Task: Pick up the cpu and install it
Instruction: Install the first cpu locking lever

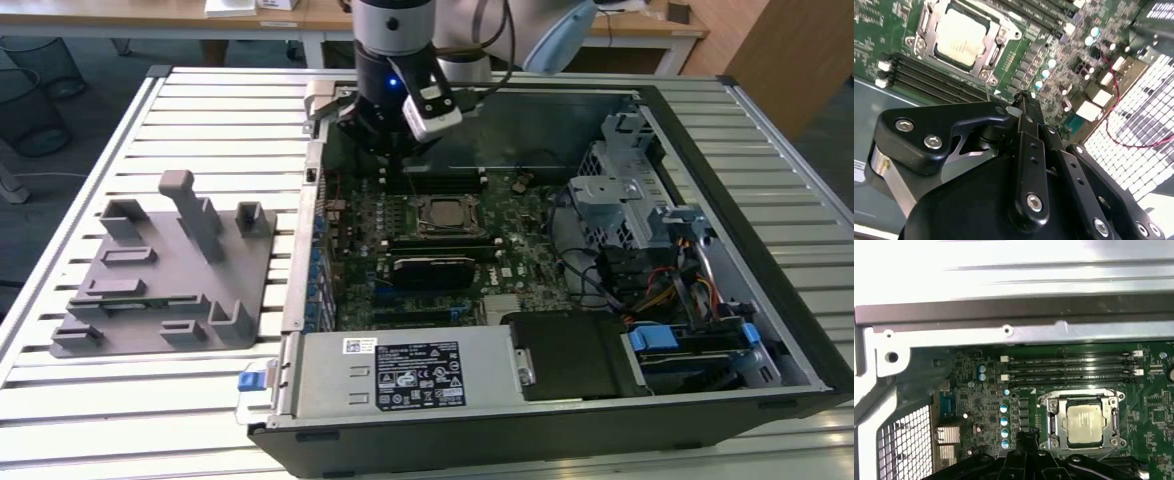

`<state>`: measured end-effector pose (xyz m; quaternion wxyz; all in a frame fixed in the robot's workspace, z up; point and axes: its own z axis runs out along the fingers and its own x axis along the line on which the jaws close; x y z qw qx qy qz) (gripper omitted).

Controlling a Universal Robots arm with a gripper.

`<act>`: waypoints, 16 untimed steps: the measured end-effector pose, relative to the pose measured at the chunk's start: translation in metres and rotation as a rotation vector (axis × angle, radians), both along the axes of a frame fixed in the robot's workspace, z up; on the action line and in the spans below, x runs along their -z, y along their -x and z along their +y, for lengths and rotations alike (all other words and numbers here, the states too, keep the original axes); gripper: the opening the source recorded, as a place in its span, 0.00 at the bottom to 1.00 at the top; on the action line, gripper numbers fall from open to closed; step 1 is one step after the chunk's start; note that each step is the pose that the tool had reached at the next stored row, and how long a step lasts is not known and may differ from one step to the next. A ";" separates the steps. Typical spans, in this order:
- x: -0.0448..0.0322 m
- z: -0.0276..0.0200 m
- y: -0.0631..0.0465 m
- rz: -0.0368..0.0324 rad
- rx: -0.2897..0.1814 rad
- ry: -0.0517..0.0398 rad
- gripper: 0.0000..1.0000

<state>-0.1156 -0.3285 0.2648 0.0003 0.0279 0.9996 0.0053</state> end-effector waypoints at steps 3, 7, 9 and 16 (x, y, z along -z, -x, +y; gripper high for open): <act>0.0024 0.0054 0.002 0.0000 0.000 0.0001 0.11; 0.0046 0.0121 0.002 0.0000 -0.002 0.0000 0.11; 0.0050 0.0169 0.002 0.0001 -0.003 0.0001 0.11; 0.0062 0.0245 0.000 0.0000 -0.006 0.0000 0.11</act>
